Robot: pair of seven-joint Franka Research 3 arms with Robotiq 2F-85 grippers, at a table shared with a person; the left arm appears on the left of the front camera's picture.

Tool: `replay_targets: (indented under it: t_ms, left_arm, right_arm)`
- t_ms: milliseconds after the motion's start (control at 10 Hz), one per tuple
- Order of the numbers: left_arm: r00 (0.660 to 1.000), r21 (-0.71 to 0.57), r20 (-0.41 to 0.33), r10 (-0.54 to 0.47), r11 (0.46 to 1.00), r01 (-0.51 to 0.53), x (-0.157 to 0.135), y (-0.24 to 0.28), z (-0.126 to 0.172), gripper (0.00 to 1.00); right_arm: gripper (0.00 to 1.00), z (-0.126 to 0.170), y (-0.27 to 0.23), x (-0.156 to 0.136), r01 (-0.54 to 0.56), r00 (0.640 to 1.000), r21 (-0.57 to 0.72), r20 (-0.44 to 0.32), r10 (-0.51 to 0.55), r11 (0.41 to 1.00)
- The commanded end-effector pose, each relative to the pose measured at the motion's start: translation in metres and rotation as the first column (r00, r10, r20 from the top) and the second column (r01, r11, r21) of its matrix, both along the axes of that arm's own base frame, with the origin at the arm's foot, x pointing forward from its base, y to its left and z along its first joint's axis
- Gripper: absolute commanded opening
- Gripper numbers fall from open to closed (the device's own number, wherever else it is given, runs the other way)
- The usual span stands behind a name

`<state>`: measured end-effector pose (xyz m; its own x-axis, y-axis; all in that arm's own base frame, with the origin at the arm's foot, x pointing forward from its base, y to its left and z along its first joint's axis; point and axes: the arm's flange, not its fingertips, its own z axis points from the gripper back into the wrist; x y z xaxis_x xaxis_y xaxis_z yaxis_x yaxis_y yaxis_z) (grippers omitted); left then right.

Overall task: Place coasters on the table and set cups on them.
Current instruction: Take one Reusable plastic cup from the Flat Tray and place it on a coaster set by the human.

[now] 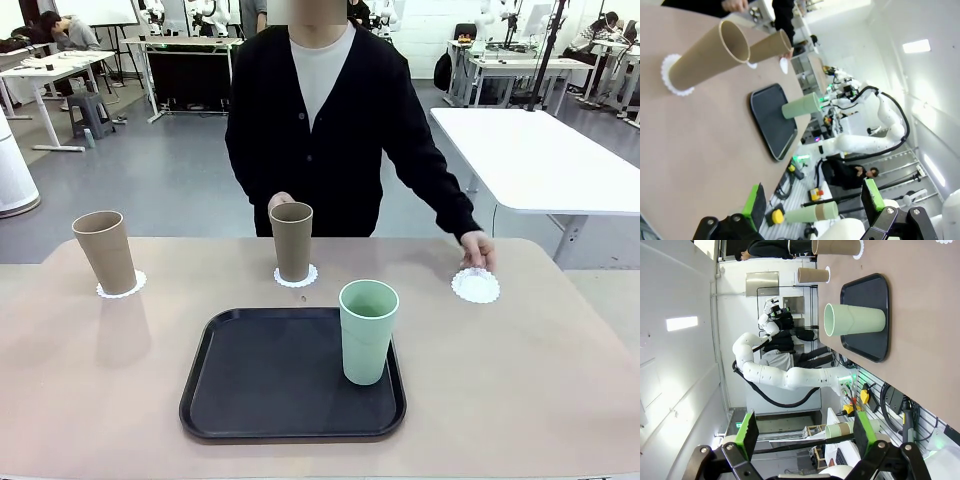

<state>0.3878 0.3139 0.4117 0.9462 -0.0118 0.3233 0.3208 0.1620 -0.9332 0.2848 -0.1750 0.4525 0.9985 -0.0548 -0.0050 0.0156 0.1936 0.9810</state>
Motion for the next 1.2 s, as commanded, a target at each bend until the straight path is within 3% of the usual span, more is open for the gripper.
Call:
replay_targets:
  t_ms: [0, 600, 800, 1000, 1100]
  left_arm:
    - [1.000, 0.006, -0.014, 0.005, 1.000, -0.004, 0.000, 0.001, 0.001, 1.00]
    - [1.000, 0.006, -0.014, 0.005, 1.000, -0.004, 0.000, 0.001, 0.001, 1.00]
    - [1.000, 0.006, -0.014, 0.005, 1.000, -0.004, 0.000, 0.001, 0.001, 1.00]
    - [1.000, 0.006, -0.014, 0.005, 1.000, -0.004, 0.000, 0.001, 0.001, 1.00]
    - [1.000, 0.006, -0.014, 0.005, 1.000, -0.004, 0.000, 0.001, 0.001, 1.00]
  right_arm:
    - [1.00, 0.001, -0.001, 0.000, -0.001, 1.000, 0.007, 0.006, 0.001, 1.000]
    - [1.00, 0.000, 0.000, 0.000, 0.000, 1.000, 0.000, 0.000, 0.000, 1.000]
    - [1.00, 0.036, 0.025, 0.014, -0.042, 0.977, -0.265, 0.190, 0.095, 0.963]
    - [1.00, 0.072, 0.051, 0.035, 0.013, 0.945, -0.445, 0.299, 0.134, 0.896]
    - [1.00, 0.085, 0.072, 0.046, 0.003, 0.903, -0.551, 0.360, 0.234, 0.834]
